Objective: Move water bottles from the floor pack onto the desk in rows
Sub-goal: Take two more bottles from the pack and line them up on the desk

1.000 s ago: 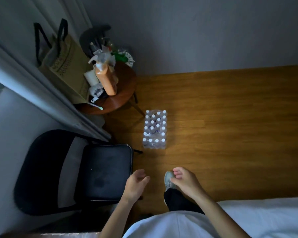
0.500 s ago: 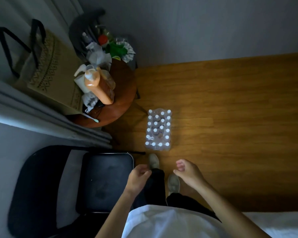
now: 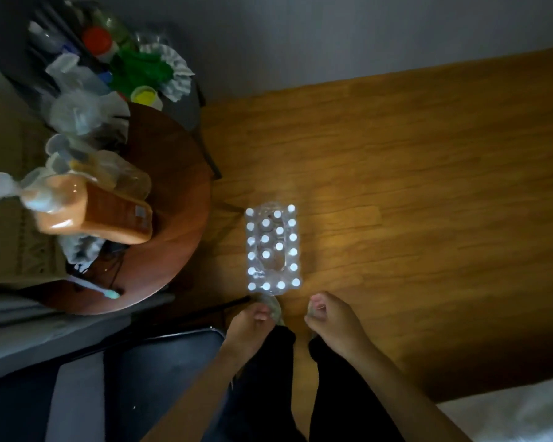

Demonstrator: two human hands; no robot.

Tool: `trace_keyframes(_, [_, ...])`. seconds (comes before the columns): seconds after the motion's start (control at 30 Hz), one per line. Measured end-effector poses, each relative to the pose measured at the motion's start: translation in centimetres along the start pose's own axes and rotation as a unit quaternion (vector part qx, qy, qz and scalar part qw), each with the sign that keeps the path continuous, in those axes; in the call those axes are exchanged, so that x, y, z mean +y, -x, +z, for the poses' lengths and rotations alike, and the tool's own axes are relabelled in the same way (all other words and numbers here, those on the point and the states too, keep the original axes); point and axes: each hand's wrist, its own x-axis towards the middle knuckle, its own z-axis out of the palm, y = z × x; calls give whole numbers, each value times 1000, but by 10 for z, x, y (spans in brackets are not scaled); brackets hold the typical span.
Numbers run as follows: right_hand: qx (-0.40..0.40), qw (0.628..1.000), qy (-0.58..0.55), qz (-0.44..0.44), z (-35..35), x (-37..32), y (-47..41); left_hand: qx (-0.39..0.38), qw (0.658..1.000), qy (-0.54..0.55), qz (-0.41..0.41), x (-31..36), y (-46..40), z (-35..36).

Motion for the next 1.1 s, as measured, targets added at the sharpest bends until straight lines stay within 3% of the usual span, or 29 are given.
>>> trace_keyframes(0.17, [-19, 998, 54, -22, 19, 3, -84, -12, 1000, 5, -26, 5, -85, 1])
trace_keyframes(0.53, [-64, 973, 217, -41, 87, 76, -302, 51, 997, -34, -37, -57, -304, 42])
trace_keyframes(0.7, [-25, 958, 273, -78, 123, 105, -378, 107, 990, -97, -5, -90, -388, 64])
trace_keyframes(0.9, [53, 937, 319, -132, 165, 133, -450, 126, 966, -220, 58, -107, -463, 85])
trace_keyframes(1.1, [89, 905, 388, -147, 190, 147, -494, 167, 898, -395, 94, -114, -494, 106])
